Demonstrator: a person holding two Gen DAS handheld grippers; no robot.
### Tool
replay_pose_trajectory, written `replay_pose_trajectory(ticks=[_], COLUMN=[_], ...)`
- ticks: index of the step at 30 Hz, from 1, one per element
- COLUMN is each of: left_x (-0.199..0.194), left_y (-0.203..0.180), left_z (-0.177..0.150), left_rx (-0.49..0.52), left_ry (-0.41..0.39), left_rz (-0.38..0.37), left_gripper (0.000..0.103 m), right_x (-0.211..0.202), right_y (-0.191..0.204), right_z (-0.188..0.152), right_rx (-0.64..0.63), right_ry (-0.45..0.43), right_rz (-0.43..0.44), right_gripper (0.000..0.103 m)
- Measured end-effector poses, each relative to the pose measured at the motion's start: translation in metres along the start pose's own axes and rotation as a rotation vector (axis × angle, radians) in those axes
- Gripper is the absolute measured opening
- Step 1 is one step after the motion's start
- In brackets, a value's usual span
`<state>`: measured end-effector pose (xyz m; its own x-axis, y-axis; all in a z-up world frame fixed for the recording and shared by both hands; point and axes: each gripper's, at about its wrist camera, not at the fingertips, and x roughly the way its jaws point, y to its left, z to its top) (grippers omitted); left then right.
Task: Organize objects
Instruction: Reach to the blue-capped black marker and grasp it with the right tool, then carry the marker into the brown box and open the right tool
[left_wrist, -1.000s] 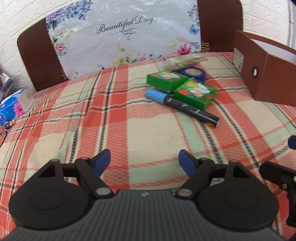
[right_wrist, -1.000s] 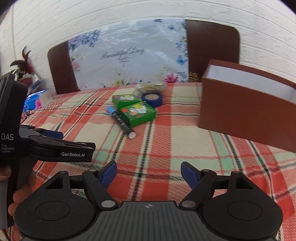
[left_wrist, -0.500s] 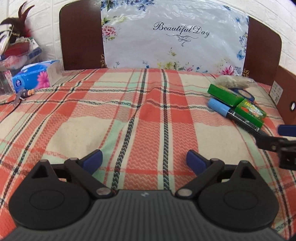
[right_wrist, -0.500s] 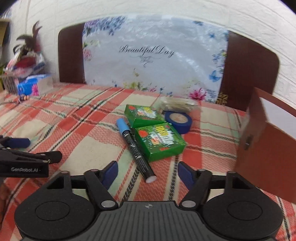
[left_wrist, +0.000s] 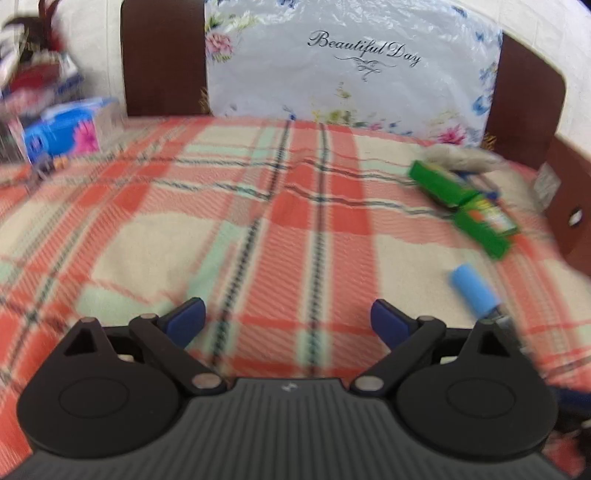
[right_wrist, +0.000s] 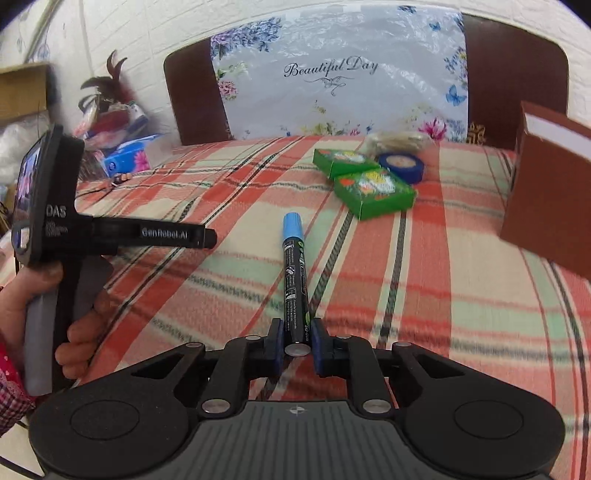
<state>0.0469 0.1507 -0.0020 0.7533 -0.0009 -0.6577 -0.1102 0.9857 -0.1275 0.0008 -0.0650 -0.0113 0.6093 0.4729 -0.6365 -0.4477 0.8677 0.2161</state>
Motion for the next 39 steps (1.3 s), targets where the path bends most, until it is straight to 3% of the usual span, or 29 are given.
replay_pose_trajectory(ticks=[3, 6, 8, 9, 13, 14, 18, 22, 32, 39], left_x=[-0.011, -0.011, -0.009, -0.008, -0.007, -0.006, -0.012, -0.029, -0.051, -0.022], left_y=[-0.014, -0.038, -0.057, -0.068, -0.099, -0.100, -0.099, -0.123, -0.246, -0.315], left_z=[0.001, 0.002, 0.000, -0.002, -0.013, -0.013, -0.001, 0.018, 0.089, 0.115], left_rx=[-0.083, -0.108, -0.081, -0.047, 0.112, 0.127, 0.085, 0.126, 0.324, 0.389], left_ry=[0.101, 0.175, 0.192, 0.195, 0.142, 0.132, 0.159, 0.110, -0.034, -0.054], left_rz=[-0.172, -0.254, -0.270, -0.273, -0.243, -0.223, -0.270, -0.328, -0.484, -0.502], left_gripper=[0.088, 0.087, 0.086, 0.080, 0.036, 0.032, 0.025, 0.020, 0.018, 0.018], right_x=[0.004, 0.006, 0.004, 0.002, -0.008, -0.010, -0.022, -0.036, -0.090, -0.089], right_y=[-0.014, -0.022, -0.032, -0.035, -0.041, -0.041, -0.042, -0.049, -0.119, -0.184], right_z=[0.002, 0.000, -0.003, -0.005, -0.013, -0.014, -0.017, -0.011, 0.039, 0.073], right_rx=[0.123, 0.203, 0.265, 0.285, 0.294, 0.284, 0.231, 0.198, 0.239, 0.321], right_ry=[0.015, 0.028, 0.036, 0.037, 0.038, 0.035, 0.006, -0.079, -0.384, -0.472], right_rz=[0.058, 0.116, 0.163, 0.180, 0.225, 0.231, 0.219, 0.179, -0.011, -0.087], right_gripper=[0.015, 0.015, 0.015, 0.015, 0.015, 0.015, 0.016, 0.016, 0.016, 0.016])
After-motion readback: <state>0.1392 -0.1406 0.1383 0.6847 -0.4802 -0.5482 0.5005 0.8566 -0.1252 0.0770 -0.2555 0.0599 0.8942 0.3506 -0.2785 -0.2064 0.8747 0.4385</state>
